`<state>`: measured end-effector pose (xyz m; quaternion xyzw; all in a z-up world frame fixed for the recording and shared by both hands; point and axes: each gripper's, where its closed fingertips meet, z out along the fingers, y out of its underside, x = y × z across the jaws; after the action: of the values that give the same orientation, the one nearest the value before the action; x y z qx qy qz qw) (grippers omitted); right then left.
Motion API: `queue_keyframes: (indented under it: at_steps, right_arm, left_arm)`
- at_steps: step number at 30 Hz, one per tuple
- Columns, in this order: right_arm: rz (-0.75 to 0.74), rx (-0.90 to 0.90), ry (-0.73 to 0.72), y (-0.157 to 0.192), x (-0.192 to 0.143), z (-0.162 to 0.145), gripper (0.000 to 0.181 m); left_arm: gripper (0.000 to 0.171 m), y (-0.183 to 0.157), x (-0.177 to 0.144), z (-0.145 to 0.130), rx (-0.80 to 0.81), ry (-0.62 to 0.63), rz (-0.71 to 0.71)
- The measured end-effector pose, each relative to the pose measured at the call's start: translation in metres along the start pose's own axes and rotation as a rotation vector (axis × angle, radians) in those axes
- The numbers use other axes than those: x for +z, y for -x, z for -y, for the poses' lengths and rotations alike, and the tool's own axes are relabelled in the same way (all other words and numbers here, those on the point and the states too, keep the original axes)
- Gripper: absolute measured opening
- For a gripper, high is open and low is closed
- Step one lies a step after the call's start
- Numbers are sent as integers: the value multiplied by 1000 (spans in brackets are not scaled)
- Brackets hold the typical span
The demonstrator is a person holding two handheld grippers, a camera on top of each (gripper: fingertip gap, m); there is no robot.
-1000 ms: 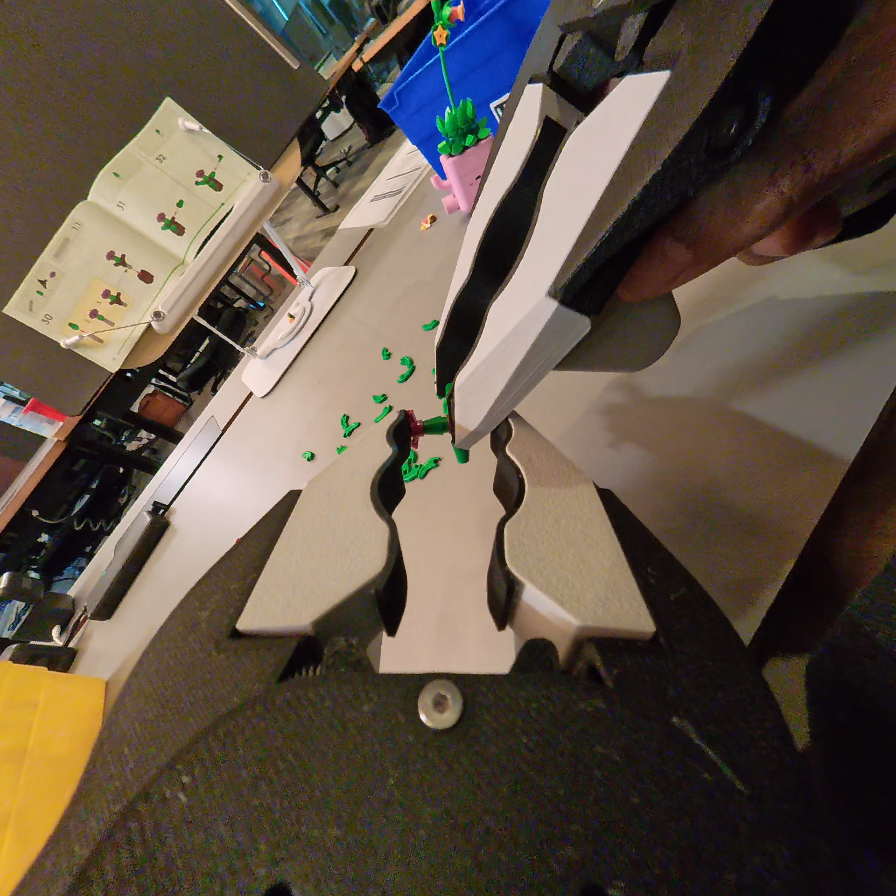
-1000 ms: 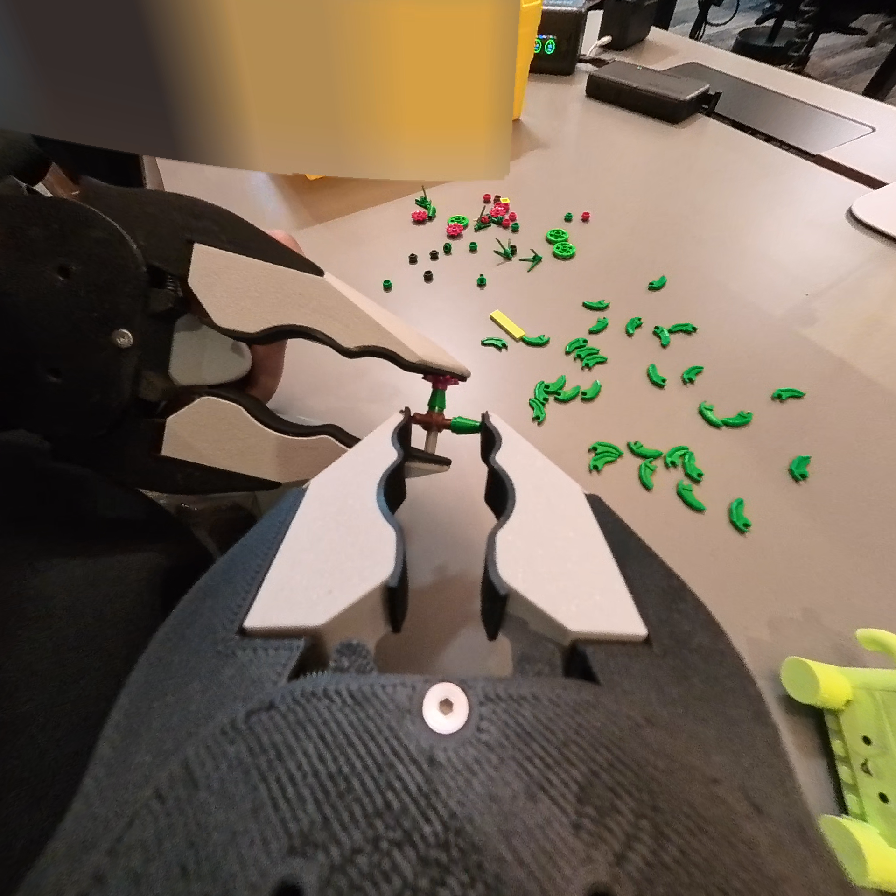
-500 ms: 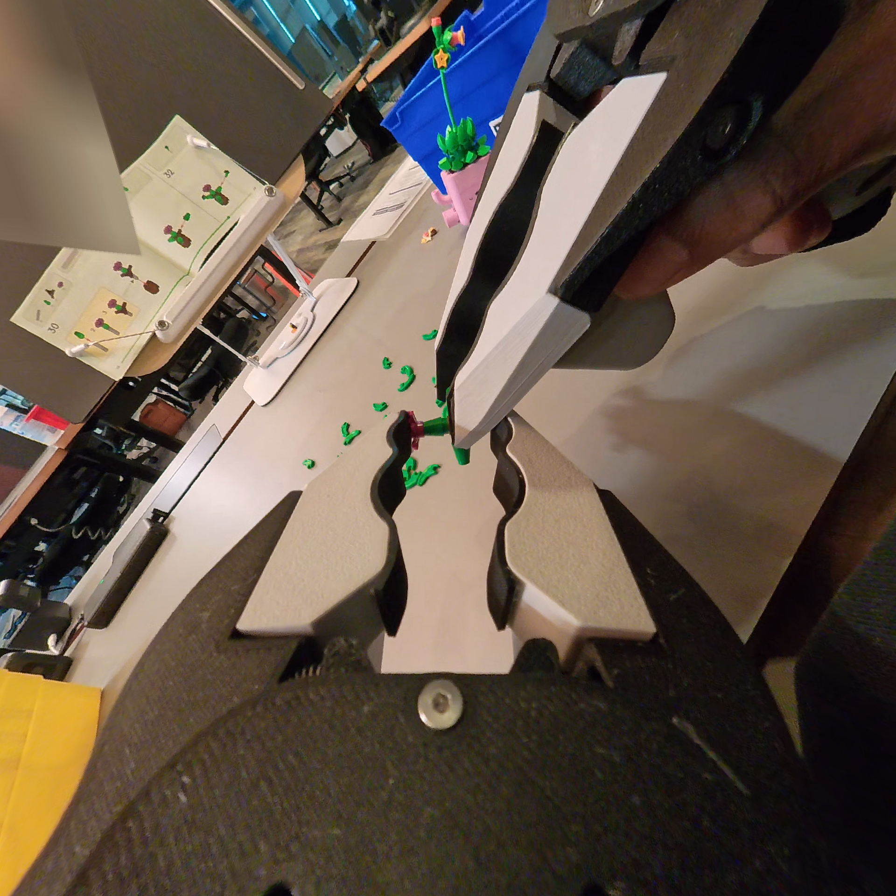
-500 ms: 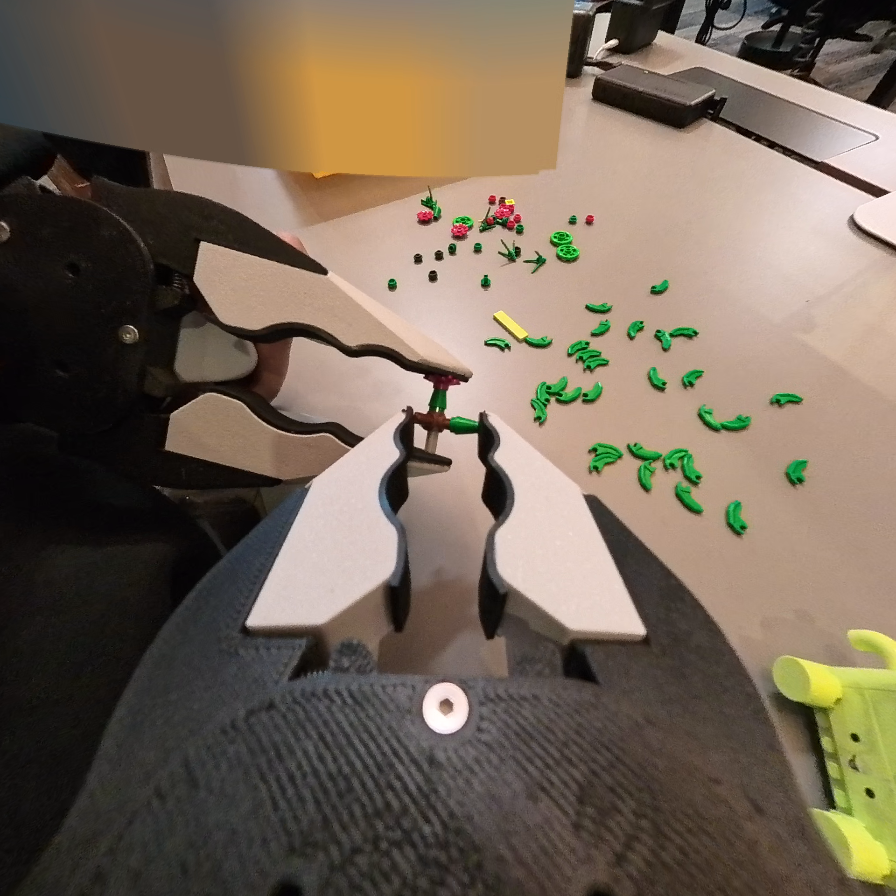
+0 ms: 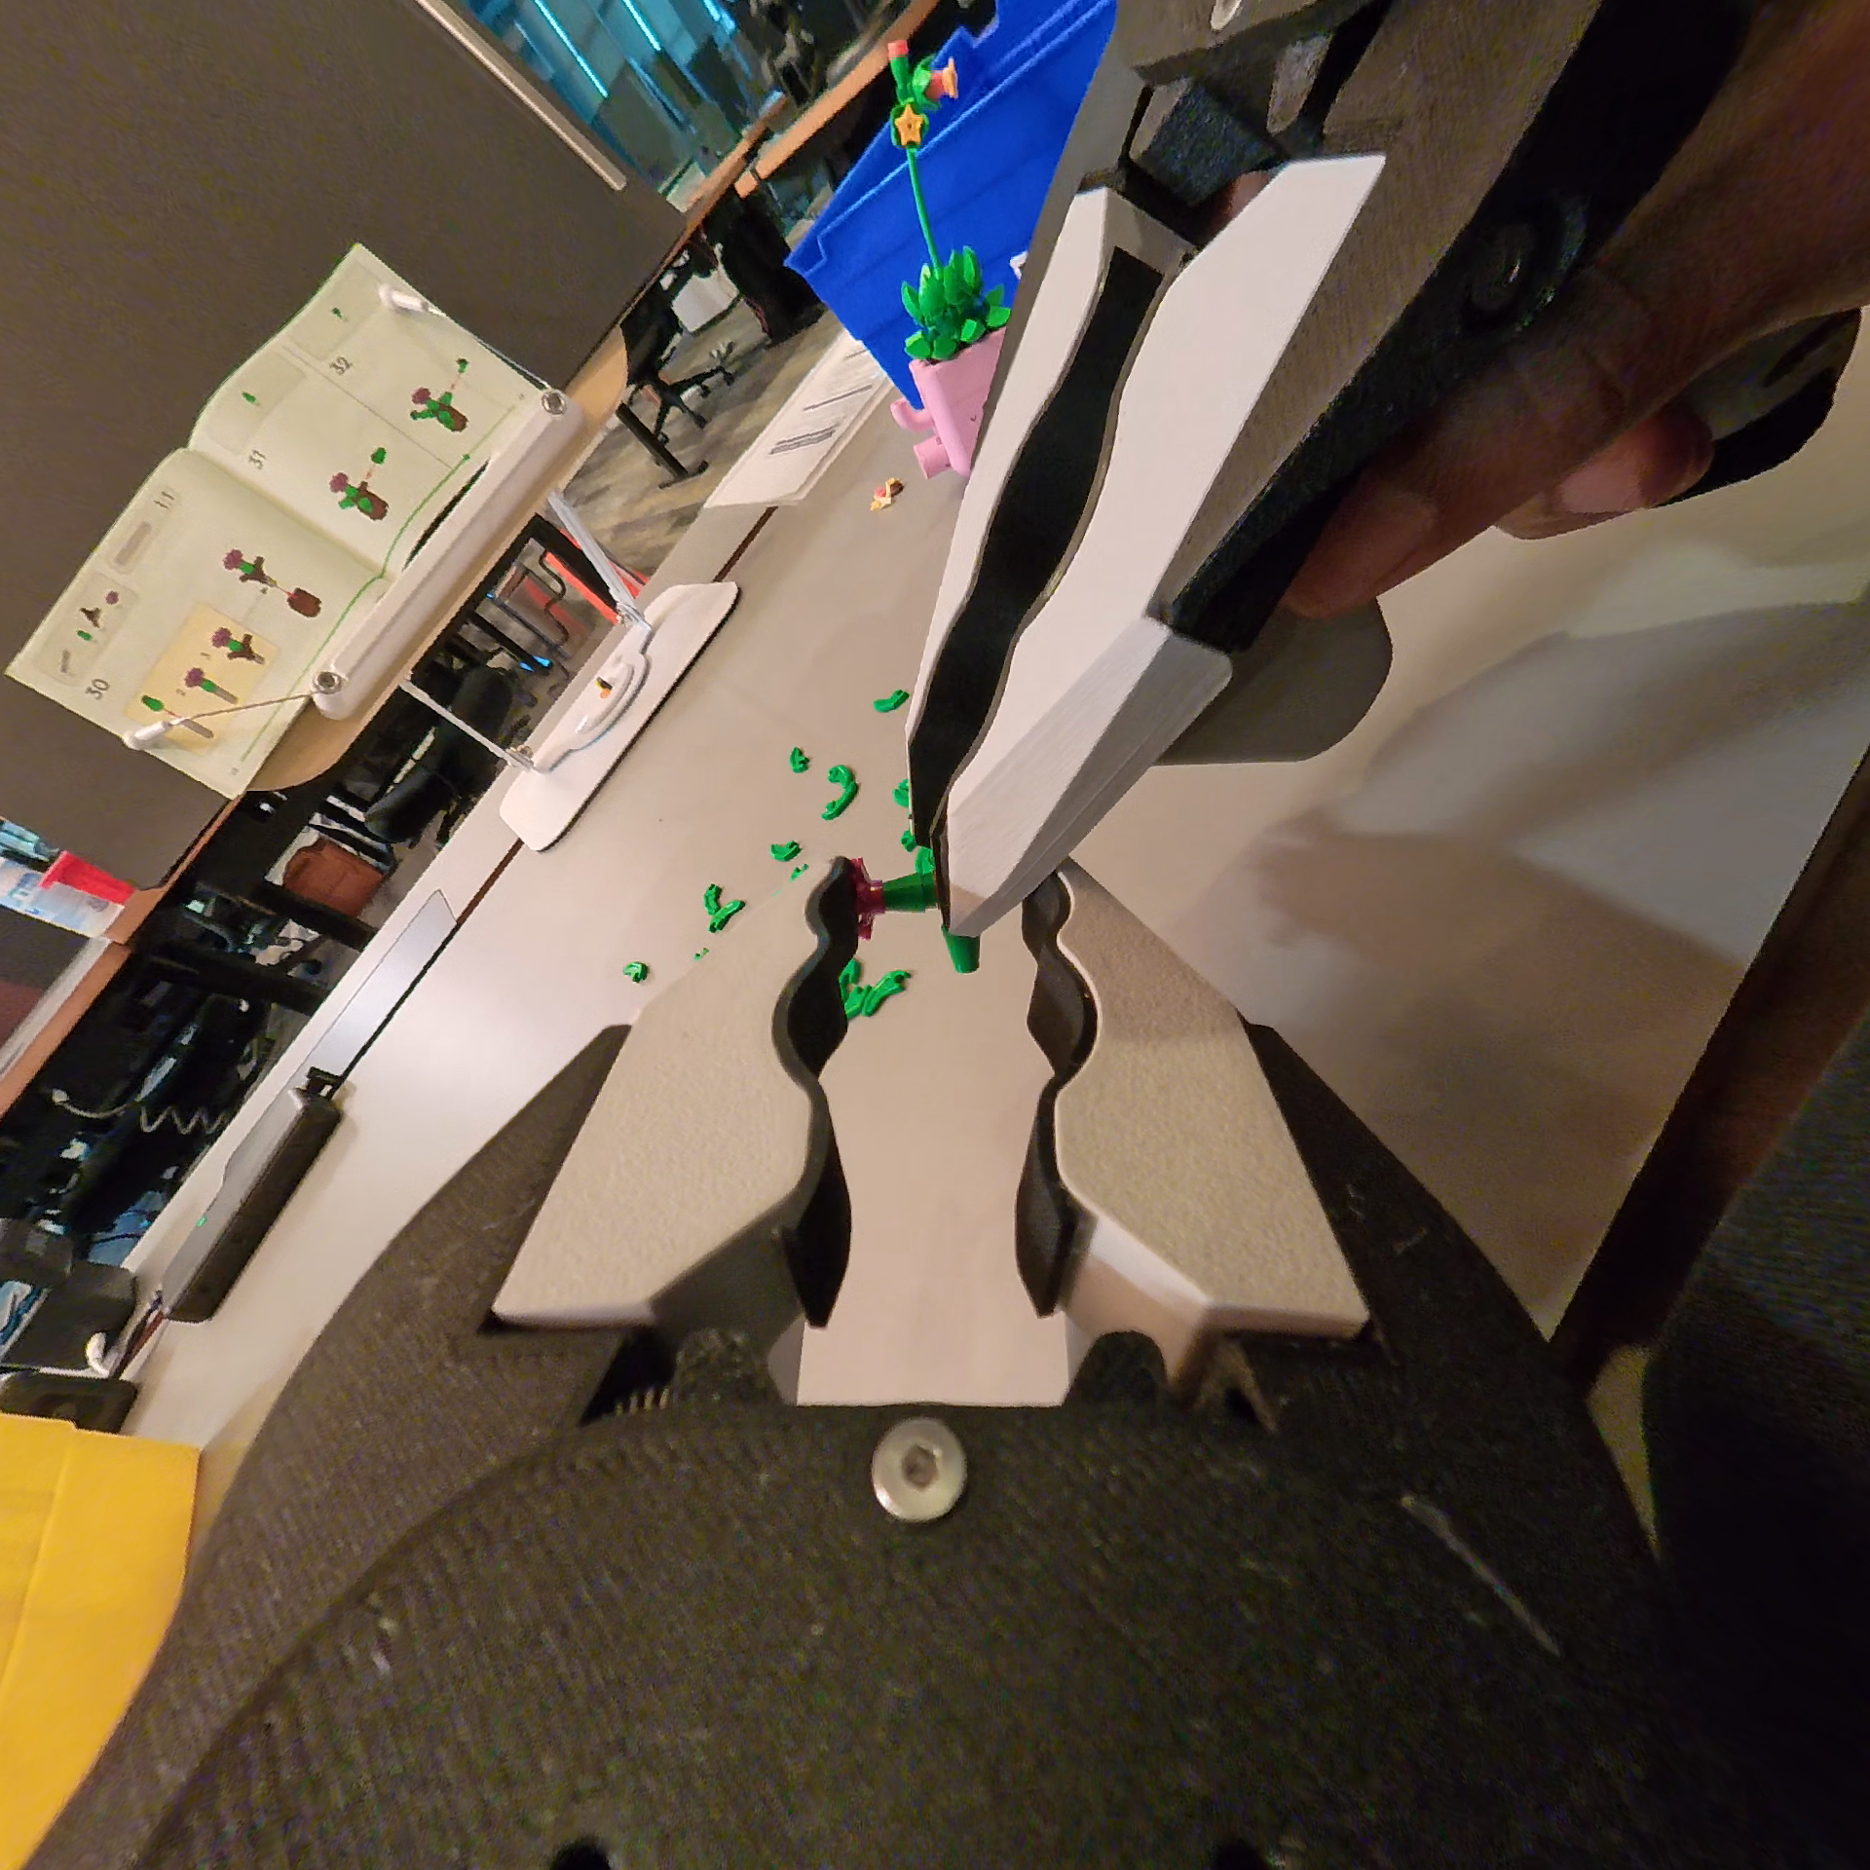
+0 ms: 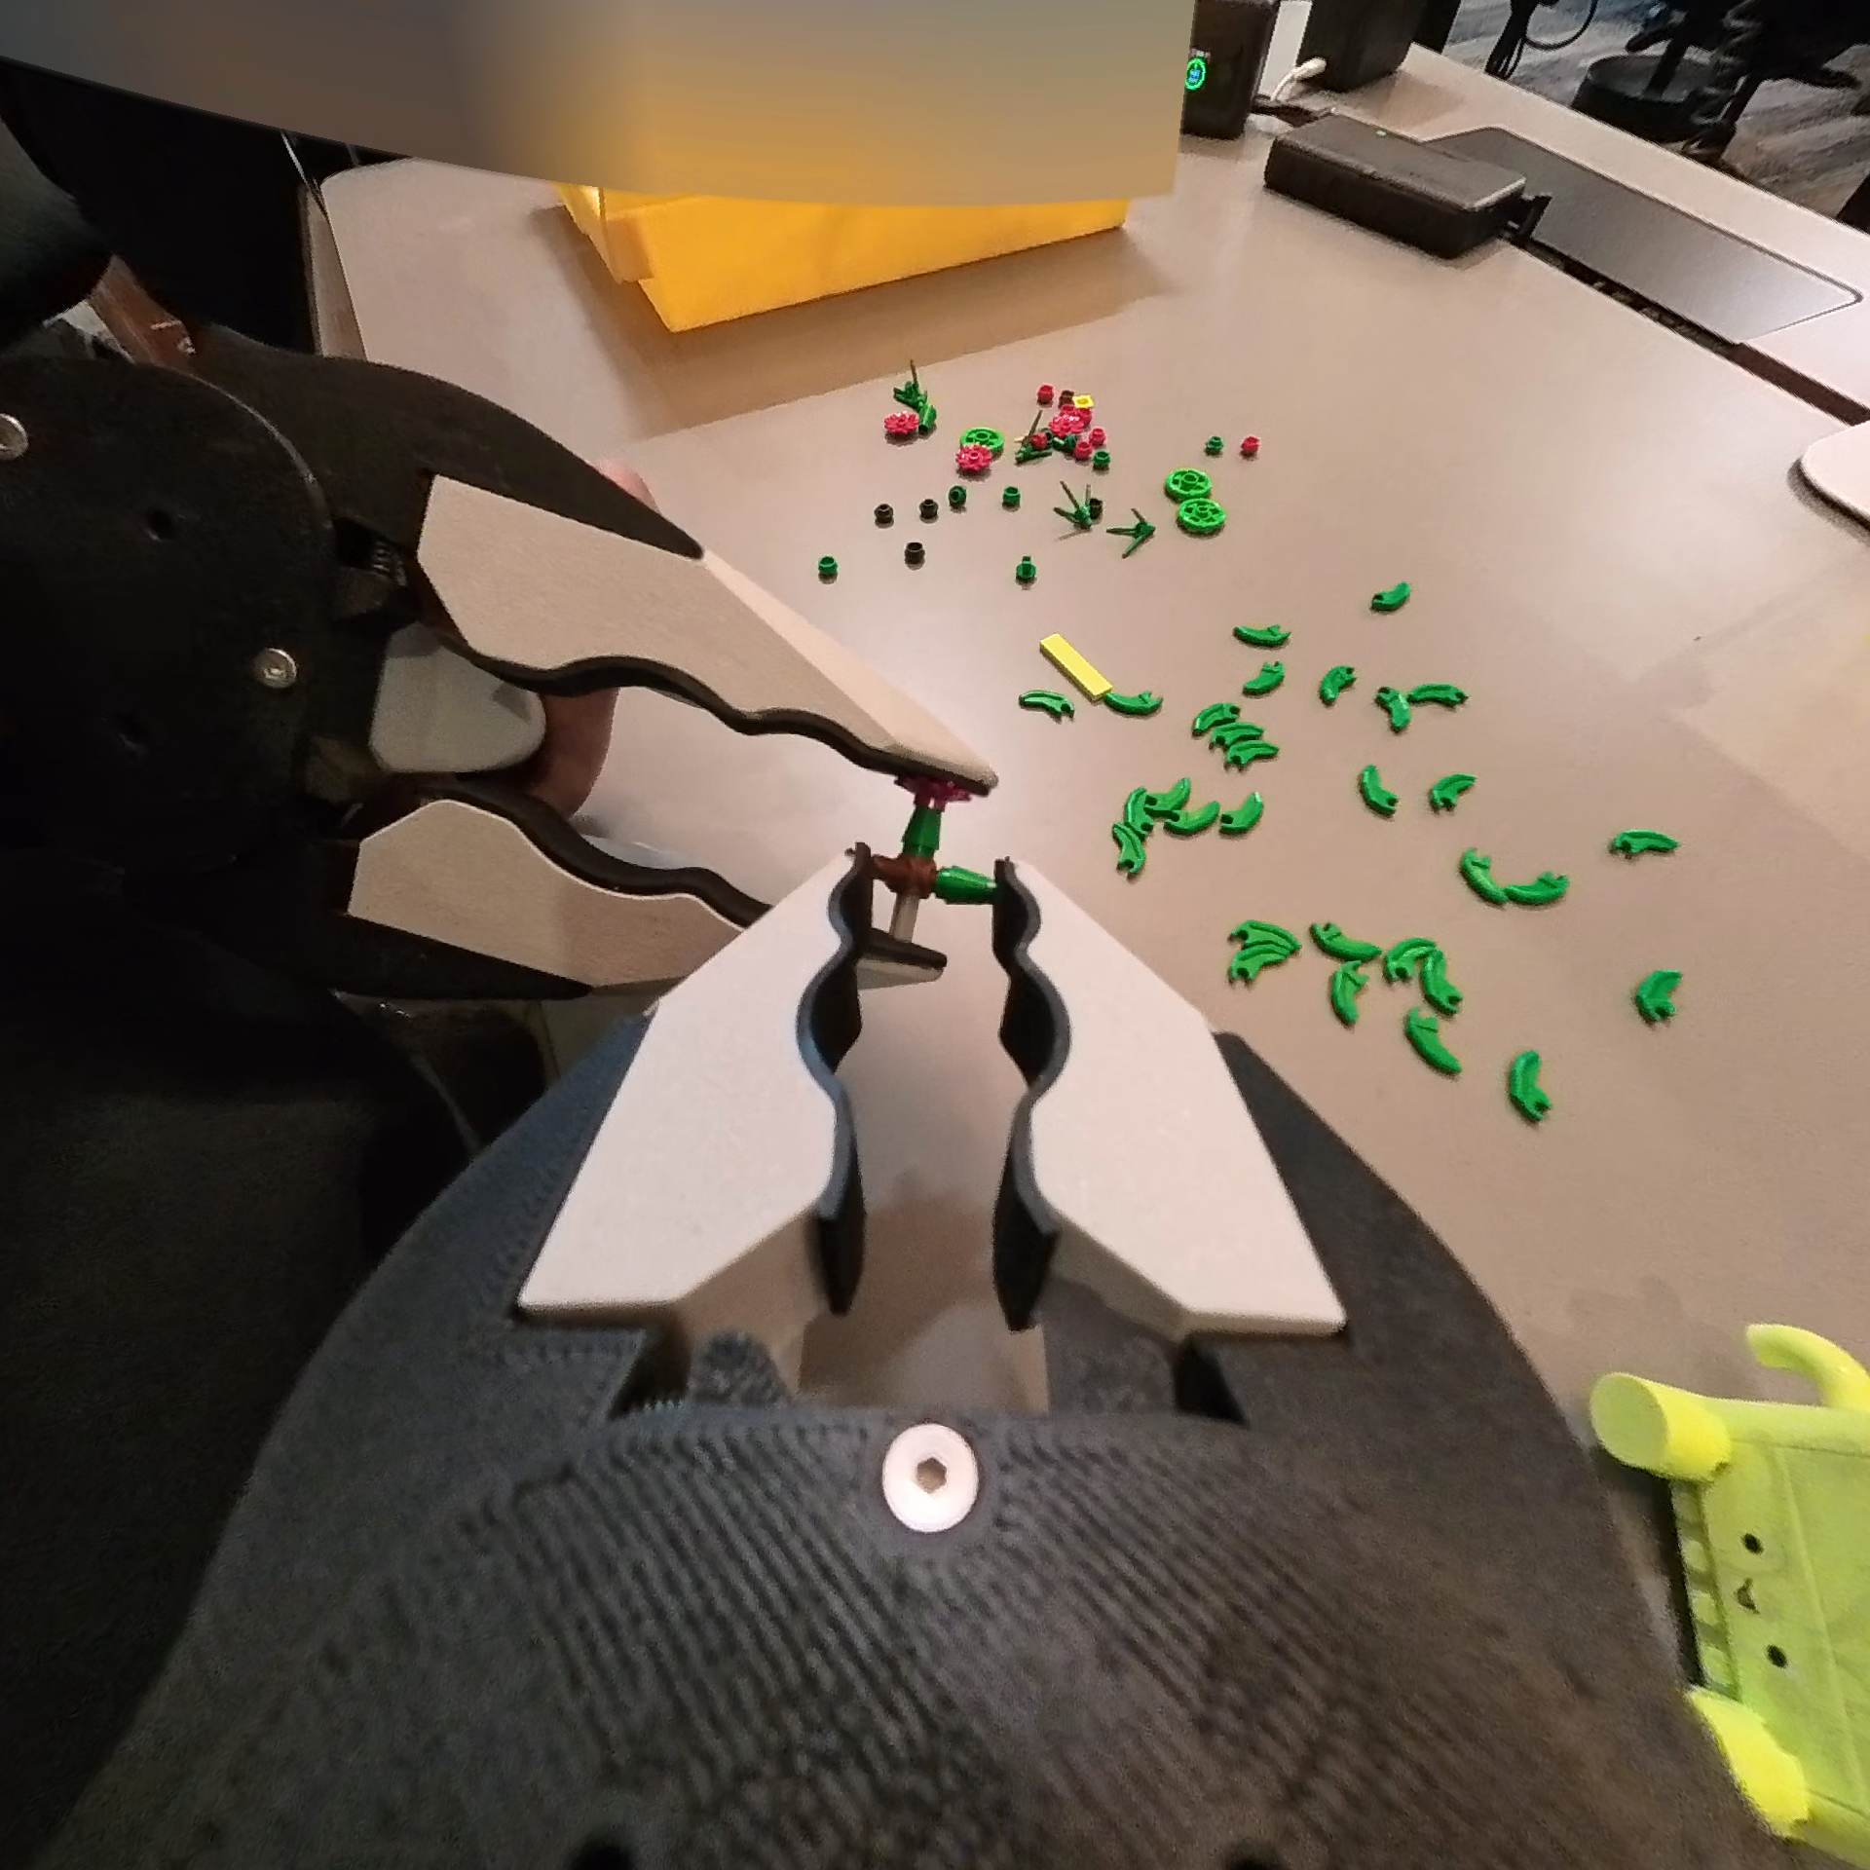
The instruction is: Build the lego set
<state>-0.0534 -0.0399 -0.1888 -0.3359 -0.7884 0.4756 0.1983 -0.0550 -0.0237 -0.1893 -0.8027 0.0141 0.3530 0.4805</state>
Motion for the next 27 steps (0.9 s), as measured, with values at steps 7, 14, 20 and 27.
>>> queue_keyframes:
  at_steps: [7, 14, 20, 27]
  right_arm:
    - [4, -11, 22, 0, 1, -2, 22]
    - [56, 105, -40, -1, 3, 2, 24]
    - [144, 311, -118, -8, -8, 6, 24]
    - [657, 902, -342, 0, -34, 33, 23]
  left_arm:
    - [30, -1, 1, -2, -5, 2, -7]
    - [30, 2, 1, -1, -35, -21, -18]
    - [62, -2, -1, 4, -168, -95, -95]
    - [66, -1, -23, 36, -322, -377, -209]
